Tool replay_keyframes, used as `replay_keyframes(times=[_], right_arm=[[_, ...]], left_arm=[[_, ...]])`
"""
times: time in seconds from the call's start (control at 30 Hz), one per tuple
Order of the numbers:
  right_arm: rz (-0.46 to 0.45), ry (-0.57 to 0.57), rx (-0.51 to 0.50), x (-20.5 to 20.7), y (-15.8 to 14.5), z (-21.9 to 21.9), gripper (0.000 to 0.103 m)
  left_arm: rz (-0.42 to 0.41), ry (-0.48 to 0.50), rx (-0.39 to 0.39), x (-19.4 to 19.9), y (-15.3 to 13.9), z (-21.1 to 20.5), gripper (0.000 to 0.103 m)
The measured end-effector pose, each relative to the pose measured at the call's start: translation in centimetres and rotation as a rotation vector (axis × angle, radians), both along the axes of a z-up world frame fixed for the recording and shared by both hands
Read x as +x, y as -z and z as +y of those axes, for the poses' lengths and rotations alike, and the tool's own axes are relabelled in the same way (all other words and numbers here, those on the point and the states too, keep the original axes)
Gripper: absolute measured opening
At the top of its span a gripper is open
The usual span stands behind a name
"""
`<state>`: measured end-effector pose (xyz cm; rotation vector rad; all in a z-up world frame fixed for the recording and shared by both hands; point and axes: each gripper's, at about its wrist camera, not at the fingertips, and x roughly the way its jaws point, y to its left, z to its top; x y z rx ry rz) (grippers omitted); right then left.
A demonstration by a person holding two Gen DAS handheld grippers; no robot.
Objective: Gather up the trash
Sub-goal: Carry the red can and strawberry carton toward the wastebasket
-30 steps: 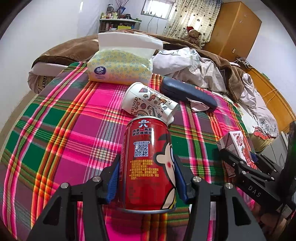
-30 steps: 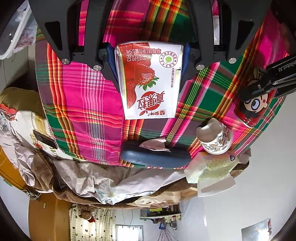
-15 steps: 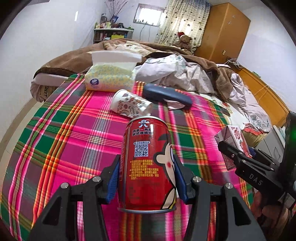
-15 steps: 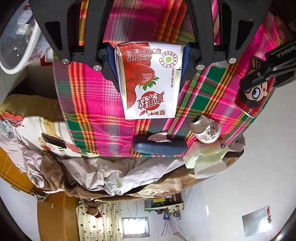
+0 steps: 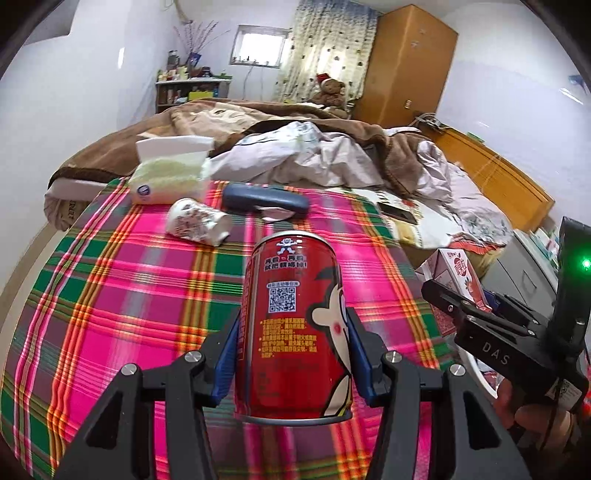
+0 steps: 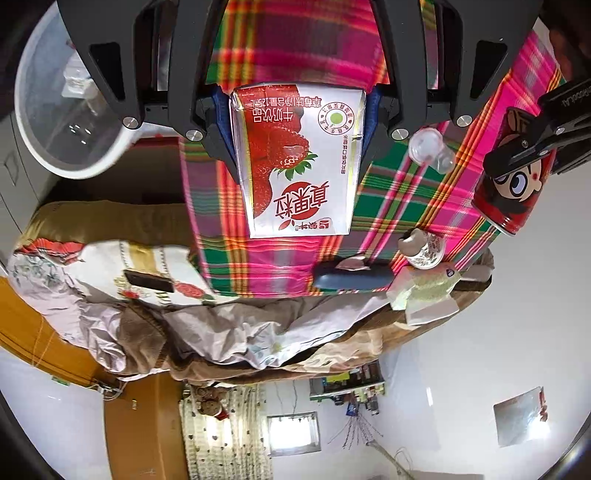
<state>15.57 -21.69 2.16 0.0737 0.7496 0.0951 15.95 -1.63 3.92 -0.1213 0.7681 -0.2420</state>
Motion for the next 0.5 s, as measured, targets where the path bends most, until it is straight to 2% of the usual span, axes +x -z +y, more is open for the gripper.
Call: replay_keyframes(times=[0.5], right_arm=[[-0.042,0.160,-0.004,-4.3,-0.8,-7.6,0.056]], left_arm=[[-0.053,0.178,0.024,-2.6,-1.2,-9.4,0.054]])
